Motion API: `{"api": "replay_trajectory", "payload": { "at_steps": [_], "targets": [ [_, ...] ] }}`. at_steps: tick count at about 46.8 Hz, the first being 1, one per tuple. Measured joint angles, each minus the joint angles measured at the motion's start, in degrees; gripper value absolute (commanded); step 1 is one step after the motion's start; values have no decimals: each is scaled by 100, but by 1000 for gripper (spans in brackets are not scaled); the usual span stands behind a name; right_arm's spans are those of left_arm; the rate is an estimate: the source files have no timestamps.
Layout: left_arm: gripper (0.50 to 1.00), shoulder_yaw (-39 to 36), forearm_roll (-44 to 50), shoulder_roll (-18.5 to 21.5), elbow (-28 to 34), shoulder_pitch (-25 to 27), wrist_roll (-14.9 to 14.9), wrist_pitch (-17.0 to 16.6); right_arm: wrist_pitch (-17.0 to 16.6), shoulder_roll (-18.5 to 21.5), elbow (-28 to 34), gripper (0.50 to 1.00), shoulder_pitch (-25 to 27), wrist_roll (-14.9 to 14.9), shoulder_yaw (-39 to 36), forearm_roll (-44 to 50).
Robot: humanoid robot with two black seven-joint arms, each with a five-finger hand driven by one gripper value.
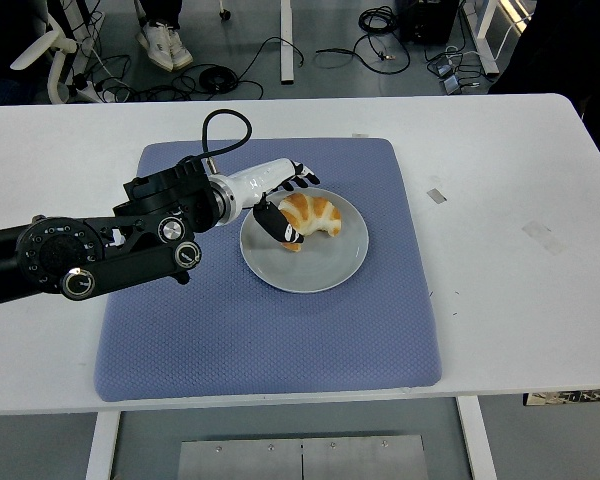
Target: Place the bread on the table
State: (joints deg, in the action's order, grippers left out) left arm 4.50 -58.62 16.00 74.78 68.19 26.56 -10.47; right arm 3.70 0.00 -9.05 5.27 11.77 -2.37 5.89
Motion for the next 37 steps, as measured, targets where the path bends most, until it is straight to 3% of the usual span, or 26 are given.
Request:
{"api": "replay_trajectory", "payload": {
  "at_steps": [37],
  "targets": [
    [869,-220,-1088,-245,-30,153,174,1,-2,0,0,1000,0,0,0,0]
  ]
}}
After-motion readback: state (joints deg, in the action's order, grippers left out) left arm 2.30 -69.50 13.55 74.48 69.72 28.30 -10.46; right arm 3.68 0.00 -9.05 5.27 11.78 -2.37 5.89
